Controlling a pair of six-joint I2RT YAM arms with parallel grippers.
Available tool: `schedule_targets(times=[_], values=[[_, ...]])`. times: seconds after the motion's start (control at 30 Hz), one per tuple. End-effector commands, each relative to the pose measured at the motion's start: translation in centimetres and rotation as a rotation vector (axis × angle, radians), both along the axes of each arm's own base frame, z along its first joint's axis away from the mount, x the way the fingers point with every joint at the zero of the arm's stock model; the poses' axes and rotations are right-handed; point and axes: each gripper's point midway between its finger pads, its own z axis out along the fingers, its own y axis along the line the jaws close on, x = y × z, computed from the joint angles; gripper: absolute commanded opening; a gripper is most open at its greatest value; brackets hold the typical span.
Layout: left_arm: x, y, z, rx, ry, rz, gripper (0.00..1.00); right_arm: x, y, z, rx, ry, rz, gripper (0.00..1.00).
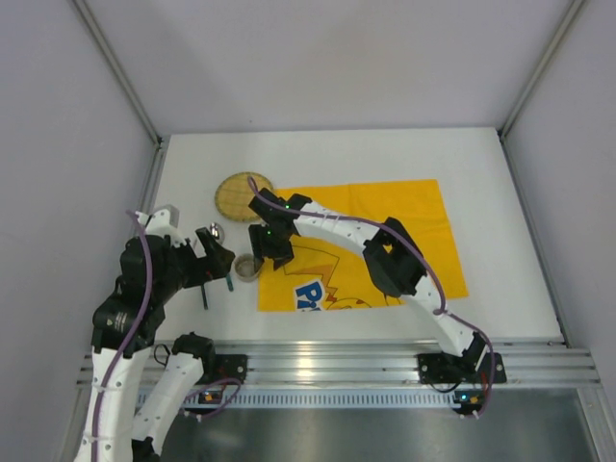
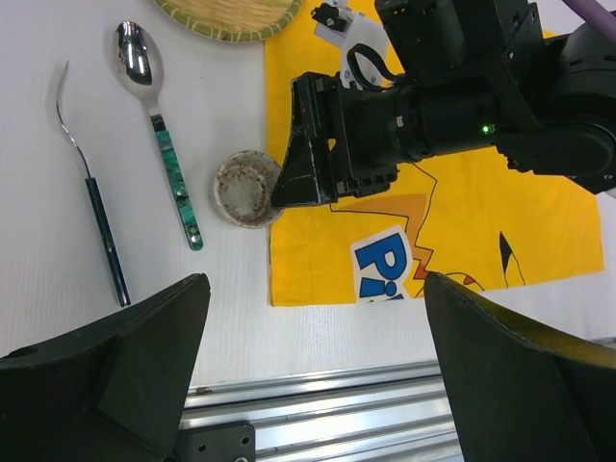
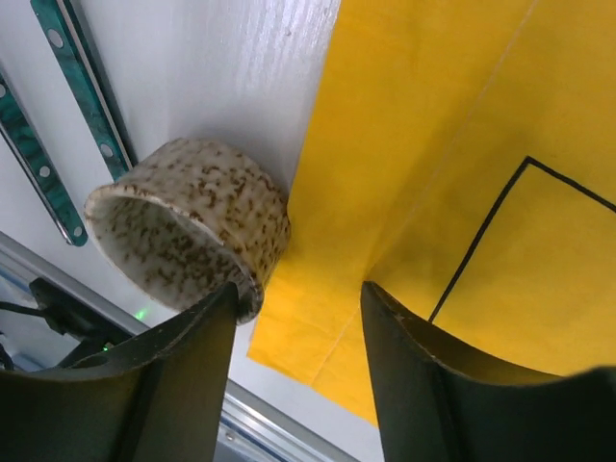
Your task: Set the dinner table for one person
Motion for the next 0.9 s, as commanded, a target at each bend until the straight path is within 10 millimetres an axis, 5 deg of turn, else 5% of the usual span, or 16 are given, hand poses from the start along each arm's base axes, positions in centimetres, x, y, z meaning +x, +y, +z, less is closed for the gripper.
schedule_targets(times=[0.0,0.17,0.4,0.5,0.67,0.77,0.87], values=[[-0.5,0.0,0.2,0.002,0.003,-0.009,0.99,0.4,2.3,1.7,0.065,-0.047,0.006,0.53],[-0.7,0.3,0.3,0.021,0.004,-0.008,0.98,0.8,2.4,1.5,0.064,-0.057,-0.007,0.38],[-1.0,0.5,0.0,0.037,0.014,-0.004,0.98,0.7,2.3,1.9,0.066,-0.06,-0.006,0.01],[-1.0,0.5,0.0,0.035,0.012,-0.006,0.98,0.9,2.6,3.0,0.089,-0.069,-0.008,0.0],[-0.8,0.3,0.1,0.022,0.009,-0.008,0.98,2.5,2.1,7.9,0.174,-0.119,-0.031,0.0],[-0.6,0.3,0.1,0.012,0.007,0.002,0.99,5.2,-0.7,11.0,0.2,-0.171,-0.081,0.0],[0.0,0.2,-0.3,0.004,0.005,0.013,0.98,8.5,-5.8,12.3,0.17,-0.217,-0.152,0.0]])
